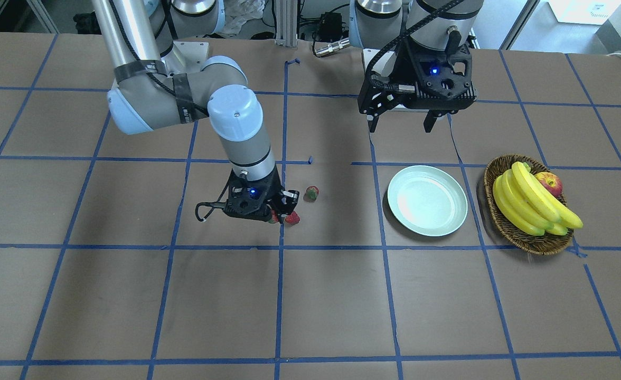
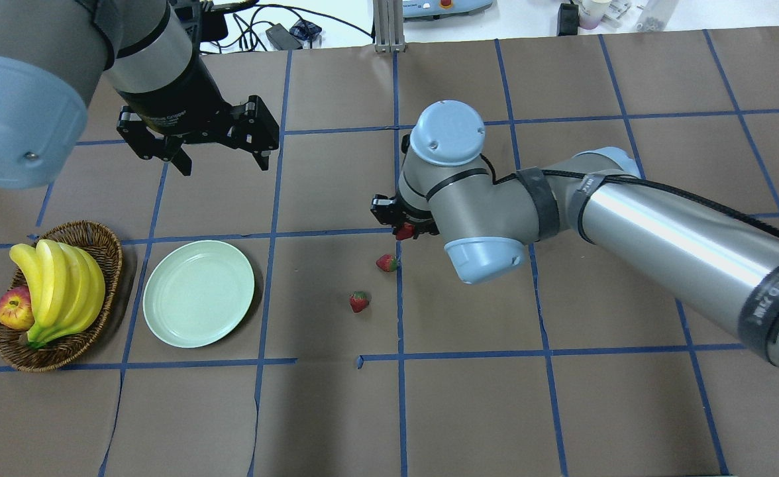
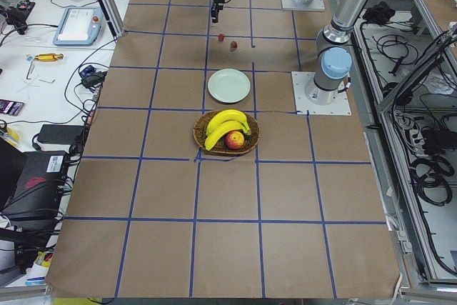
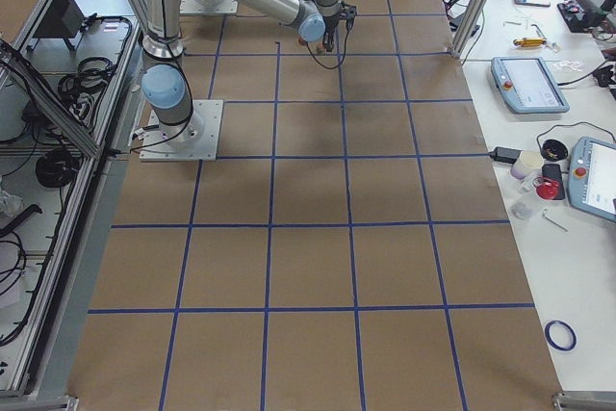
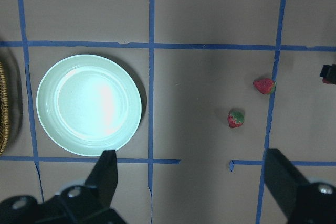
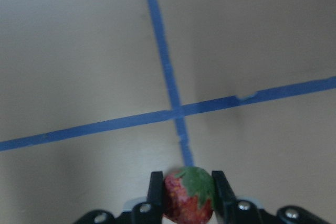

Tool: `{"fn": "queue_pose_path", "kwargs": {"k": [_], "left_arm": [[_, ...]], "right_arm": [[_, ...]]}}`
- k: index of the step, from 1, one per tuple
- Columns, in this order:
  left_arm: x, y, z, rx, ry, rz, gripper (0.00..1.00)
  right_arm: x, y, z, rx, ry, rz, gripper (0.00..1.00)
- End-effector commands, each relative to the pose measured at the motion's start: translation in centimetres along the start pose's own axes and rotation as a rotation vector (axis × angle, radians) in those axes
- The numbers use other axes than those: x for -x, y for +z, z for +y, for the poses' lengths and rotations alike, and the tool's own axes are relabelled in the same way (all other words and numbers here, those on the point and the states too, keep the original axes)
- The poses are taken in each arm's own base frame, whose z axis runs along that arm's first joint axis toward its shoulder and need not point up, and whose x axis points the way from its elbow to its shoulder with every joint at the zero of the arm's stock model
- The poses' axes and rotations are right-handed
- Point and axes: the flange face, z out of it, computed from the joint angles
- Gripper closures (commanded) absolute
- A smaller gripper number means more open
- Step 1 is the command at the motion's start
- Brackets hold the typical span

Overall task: Collect all strawberries into plate
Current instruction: 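Carry the strawberry with the right gripper beside the others and release it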

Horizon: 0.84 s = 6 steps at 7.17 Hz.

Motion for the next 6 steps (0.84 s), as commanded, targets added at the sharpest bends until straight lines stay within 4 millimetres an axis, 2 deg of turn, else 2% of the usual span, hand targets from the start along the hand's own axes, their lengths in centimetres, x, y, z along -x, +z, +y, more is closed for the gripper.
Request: {"fn": "queue_pose_path", "kwargs": {"k": [1,2,3,4,5,6], "left_arm": [[0.0,-0.1,0.0,-0.002,0.0,0.001,0.0],[0.0,-0.1,0.0,-0.002,0.001,0.001,0.0],[0.0,-0.1,0.0,-0.002,0.003,0.001,0.0],[0.0,-0.1,0.0,-0.002,0.003,-0.001,0.0],[0.0,-0.1,0.0,-0.002,0.003,-0.001,0.0],[0.0,-0.1,0.0,-0.002,0.004,-0.001,0.0]], "right_arm": [[6.5,4.5,1.5,0.059,0.04,-0.033,1.0],[7.5,5.0,2.1,0.064,0.024,-0.035,1.0],[7.5,7.1,2.7,0.107,0.023,-0.031,1.0],[7.9,8.2,3.8,0.136,0.012,-0.04,0.88],[7.7,8.4,4.0,0.142,0.012,-0.037,0.59],[7.9,7.7,4.0,0.132,0.003,-0.037,0.01]]}}
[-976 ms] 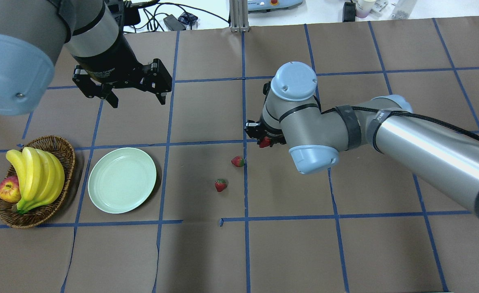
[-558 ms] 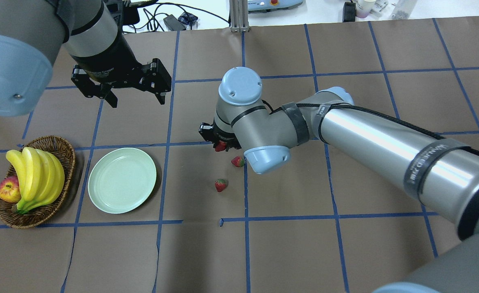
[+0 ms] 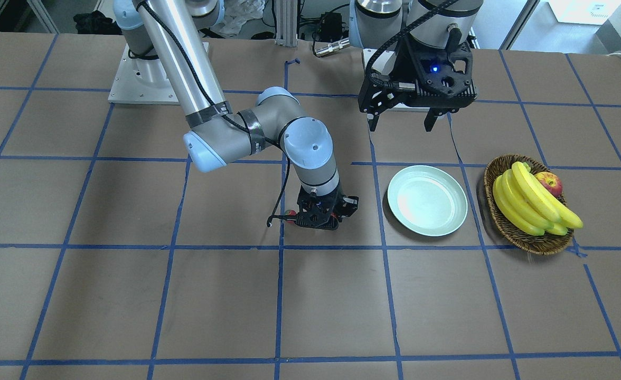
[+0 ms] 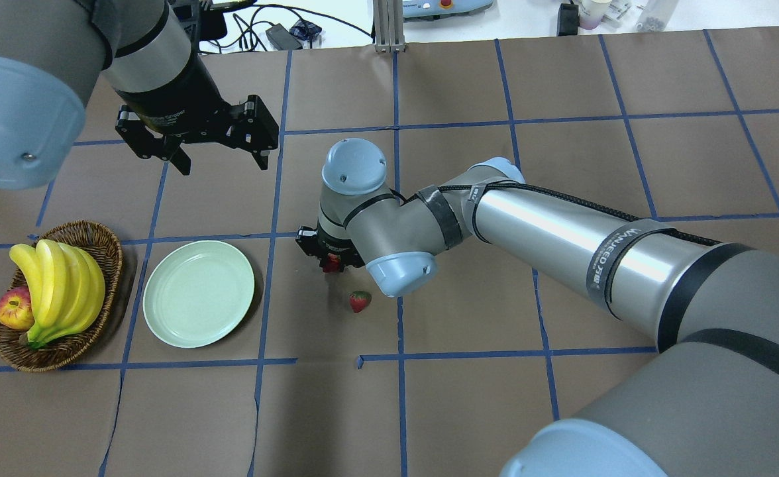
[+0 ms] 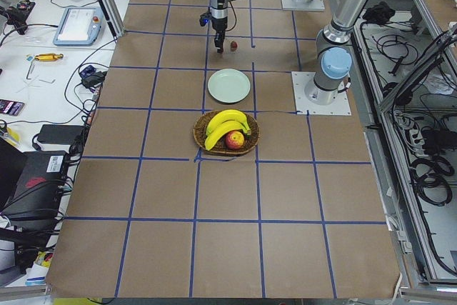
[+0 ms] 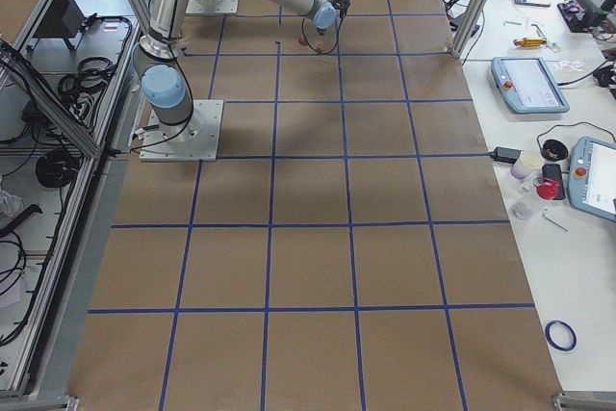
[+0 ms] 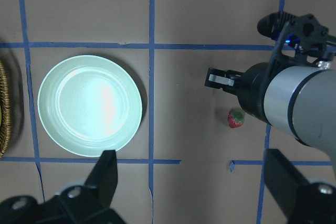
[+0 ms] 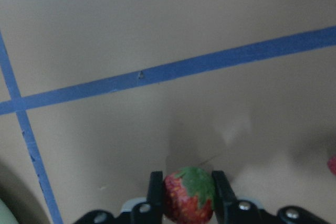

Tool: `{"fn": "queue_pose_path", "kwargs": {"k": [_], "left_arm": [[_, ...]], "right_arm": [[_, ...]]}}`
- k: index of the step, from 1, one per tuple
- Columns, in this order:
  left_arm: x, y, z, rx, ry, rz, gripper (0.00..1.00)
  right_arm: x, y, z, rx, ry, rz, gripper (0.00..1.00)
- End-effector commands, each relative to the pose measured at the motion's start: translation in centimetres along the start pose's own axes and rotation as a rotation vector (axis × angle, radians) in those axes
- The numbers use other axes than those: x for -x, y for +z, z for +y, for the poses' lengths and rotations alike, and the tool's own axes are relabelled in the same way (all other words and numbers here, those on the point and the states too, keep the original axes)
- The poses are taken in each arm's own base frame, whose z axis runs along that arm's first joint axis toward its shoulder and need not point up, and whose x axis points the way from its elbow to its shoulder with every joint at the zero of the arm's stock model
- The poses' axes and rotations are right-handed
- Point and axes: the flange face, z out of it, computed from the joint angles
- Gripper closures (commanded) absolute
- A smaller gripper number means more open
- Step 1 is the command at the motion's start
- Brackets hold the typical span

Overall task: Collect all strawberries into plate
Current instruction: 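Carry the strawberry with the right gripper beside the others and release it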

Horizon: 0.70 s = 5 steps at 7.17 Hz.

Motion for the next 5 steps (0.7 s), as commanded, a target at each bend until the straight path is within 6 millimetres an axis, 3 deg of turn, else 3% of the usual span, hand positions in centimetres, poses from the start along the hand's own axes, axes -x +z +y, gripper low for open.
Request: {"fn": "queue_pose_path", "kwargs": {"k": [1,2,3,4,5], "left_arm": [[0.0,0.0,0.0,0.0,0.001,0.0,0.0],[0.0,0.0,0.0,0.0,0.004,0.0,0.0],[0.0,-0.2,0.0,-0.003,0.006,-0.001,0.0],[0.0,-0.2,0.0,-0.005,0.006,-0.001,0.0],[0.0,-0.1,0.0,-0.002,0.006,-0.001,0.0]], "right_arm": [[0.5,-1.8,0.1,-0.022,-0.024,-0.009,0.0],[0.1,-4.8,0.2,-0.034,-0.075,-0.011,0.0],[-2.5,-8.2,-0.5,-0.004,-0.139,0.096,0.0],[-6.4,-12.9,-2.1,0.03,-0.156,0.165,0.0],[-10.1,-19.3,-3.6,0.017,-0.172,0.156,0.0]]}}
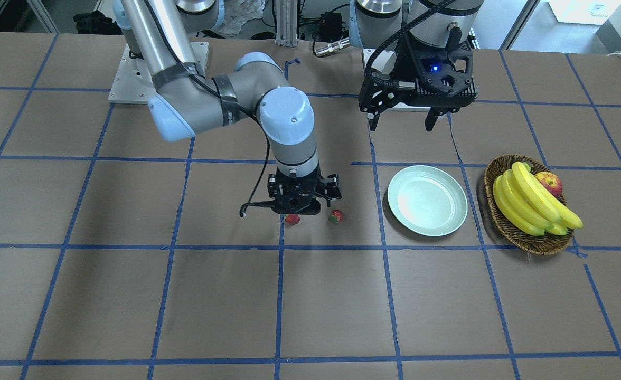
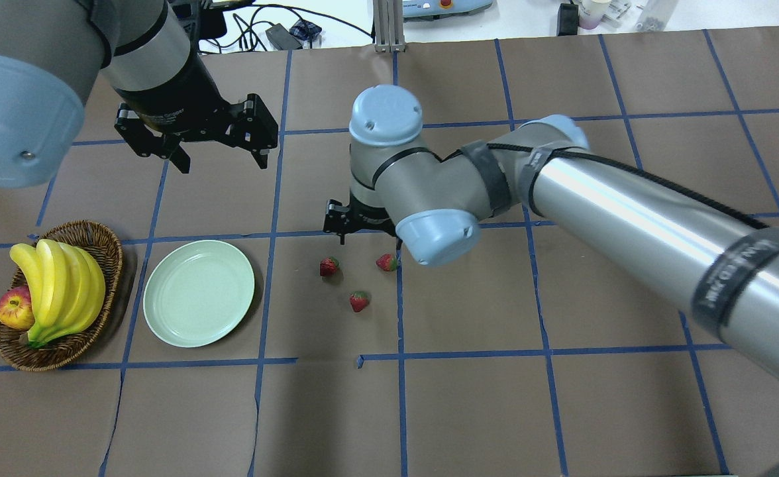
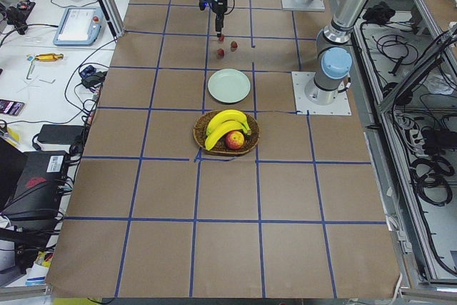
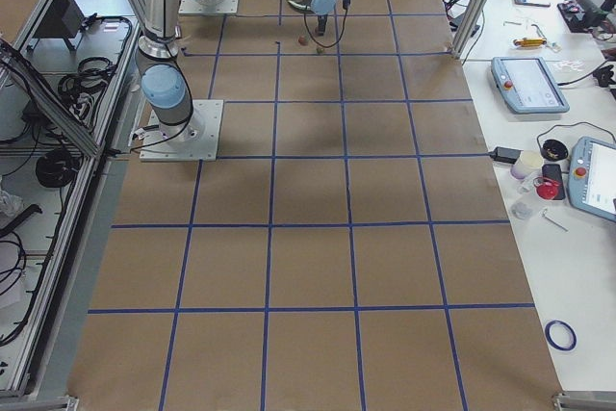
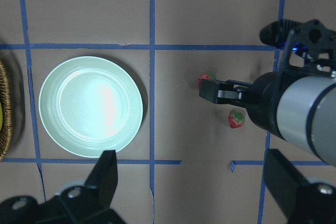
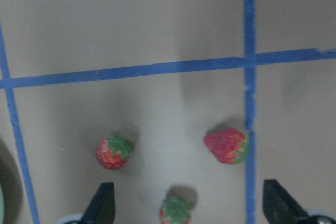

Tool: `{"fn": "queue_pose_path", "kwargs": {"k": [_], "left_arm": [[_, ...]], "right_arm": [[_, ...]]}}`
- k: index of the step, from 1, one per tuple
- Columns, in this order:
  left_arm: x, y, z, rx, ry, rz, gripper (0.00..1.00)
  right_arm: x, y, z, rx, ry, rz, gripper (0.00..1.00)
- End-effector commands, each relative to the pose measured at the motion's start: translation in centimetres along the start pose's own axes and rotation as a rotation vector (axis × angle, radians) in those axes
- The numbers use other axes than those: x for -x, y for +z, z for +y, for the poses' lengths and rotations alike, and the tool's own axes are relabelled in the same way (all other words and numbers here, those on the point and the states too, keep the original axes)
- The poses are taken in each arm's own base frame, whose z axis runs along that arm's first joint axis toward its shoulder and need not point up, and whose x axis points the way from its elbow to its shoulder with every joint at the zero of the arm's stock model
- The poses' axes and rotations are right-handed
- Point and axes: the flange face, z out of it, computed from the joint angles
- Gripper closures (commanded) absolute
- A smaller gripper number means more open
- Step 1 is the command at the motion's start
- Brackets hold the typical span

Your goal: Collect all strawberries into plate

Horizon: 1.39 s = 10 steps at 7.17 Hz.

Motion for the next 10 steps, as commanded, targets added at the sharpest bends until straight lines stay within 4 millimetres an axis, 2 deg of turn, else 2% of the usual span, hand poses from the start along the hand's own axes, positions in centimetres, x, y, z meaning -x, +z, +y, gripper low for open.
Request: {"fn": "queue_pose_path", "kwargs": {"k": [1,2,3,4,5,8,10], "left_arm": [[0.0,0.1,0.0,0.001,0.0,0.0,0.0],[0.0,0.1,0.0,0.003,-0.001,-0.001,0.0],[0.0,0.2,0.0,0.004,-0.003,-0.002,0.0],[0.0,0.2,0.0,0.004,-0.003,-0.002,0.0],[0.0,0.2,0.0,0.004,0.0,-0.002,0.0],[0.0,0.6,-0.2,0.012,0.001,-0.003,0.0],[-0.1,1.3,-0.6,0.025,-0.004,-0.005,0.0]], "right_arm": [[-11.0,-11.5,-1.3,0.005,-0.021,0.026,0.0],[-15.5,-15.8,-1.9,-0.003,0.003,0.029,0.0],[-17.0,-19.8,-1.9,-0.019,0.014,0.046,0.0],[-16.8,-23.2,-2.1,-0.077,0.016,0.042,0.0],[-17.0,-23.7,-2.0,-0.076,0.016,0.08,0.0],[-18.3,-23.2,-2.1,-0.112,0.023,0.199,0.0],[-18.0,-24.1,-1.7,-0.113,0.021,0.184,0.0]]}}
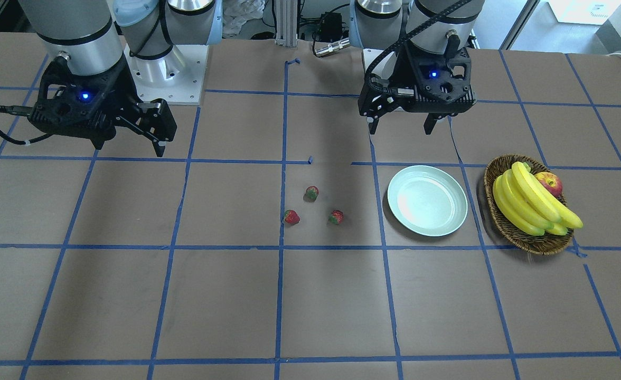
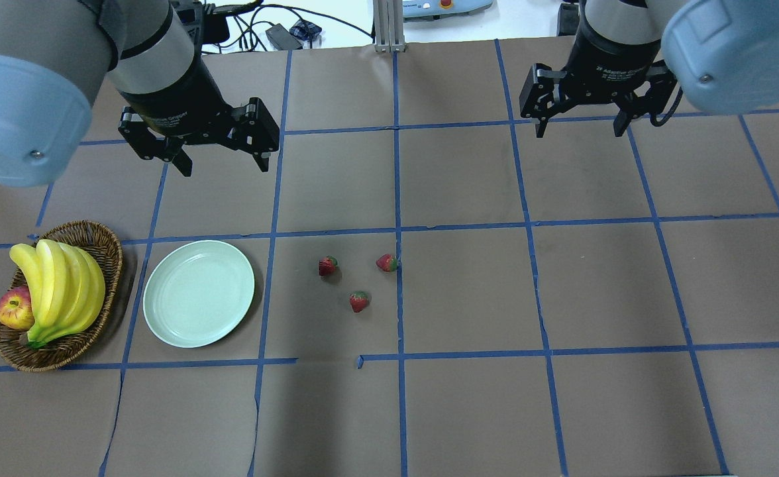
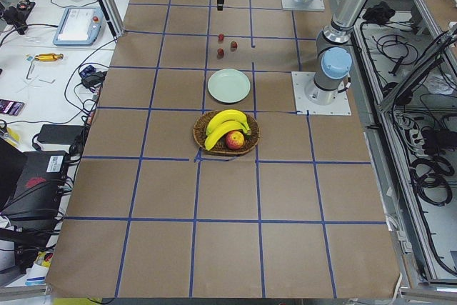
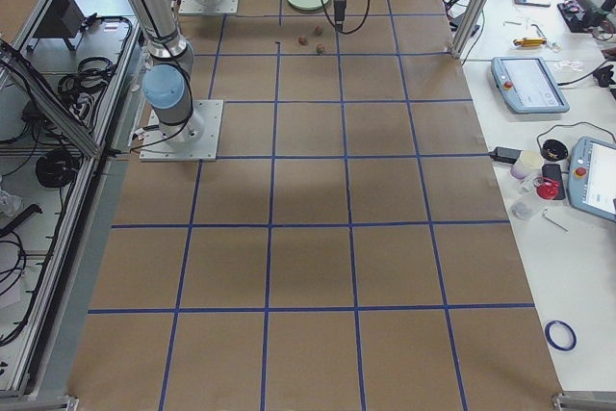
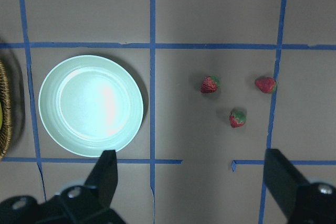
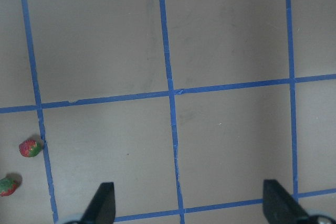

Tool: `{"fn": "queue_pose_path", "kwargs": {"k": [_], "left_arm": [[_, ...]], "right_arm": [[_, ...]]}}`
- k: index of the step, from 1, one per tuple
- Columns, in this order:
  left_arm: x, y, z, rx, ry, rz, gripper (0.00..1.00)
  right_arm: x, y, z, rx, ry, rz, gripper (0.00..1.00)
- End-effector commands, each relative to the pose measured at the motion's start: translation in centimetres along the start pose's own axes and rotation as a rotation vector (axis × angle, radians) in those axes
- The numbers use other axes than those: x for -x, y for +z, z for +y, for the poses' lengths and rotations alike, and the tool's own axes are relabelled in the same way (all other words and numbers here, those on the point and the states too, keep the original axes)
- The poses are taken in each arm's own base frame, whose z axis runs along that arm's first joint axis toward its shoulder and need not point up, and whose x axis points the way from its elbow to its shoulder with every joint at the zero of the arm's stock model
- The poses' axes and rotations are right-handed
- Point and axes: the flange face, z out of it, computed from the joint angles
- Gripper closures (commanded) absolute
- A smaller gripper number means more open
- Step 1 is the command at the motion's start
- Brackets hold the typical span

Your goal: Collect all strawberries into plate

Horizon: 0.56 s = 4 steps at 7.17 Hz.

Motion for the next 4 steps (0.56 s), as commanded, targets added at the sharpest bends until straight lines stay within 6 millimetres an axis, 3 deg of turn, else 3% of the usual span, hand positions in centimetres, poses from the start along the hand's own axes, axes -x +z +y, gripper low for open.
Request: {"fn": "queue_pose_path", "kwargs": {"k": [1,3,4], "left_arm": [[-0.2,1.5,-0.8,0.025,-0.009,-0.002,0.0],[-0.6,6.8,-1.5,0.035,-0.016,0.007,0.0],[-1.6,11.4,-2.0,0.008,-0.08,0.013,0.0]], "right_arm": [[0.3,-0.8,0.8,0.039,-0.002,-0.021,0.0],[0.2,-1.1,1.5,0.053,-0.013,-0.021,0.0],[0.4,-1.0,1.6,0.057,-0.025,-0.033,0.0]]}}
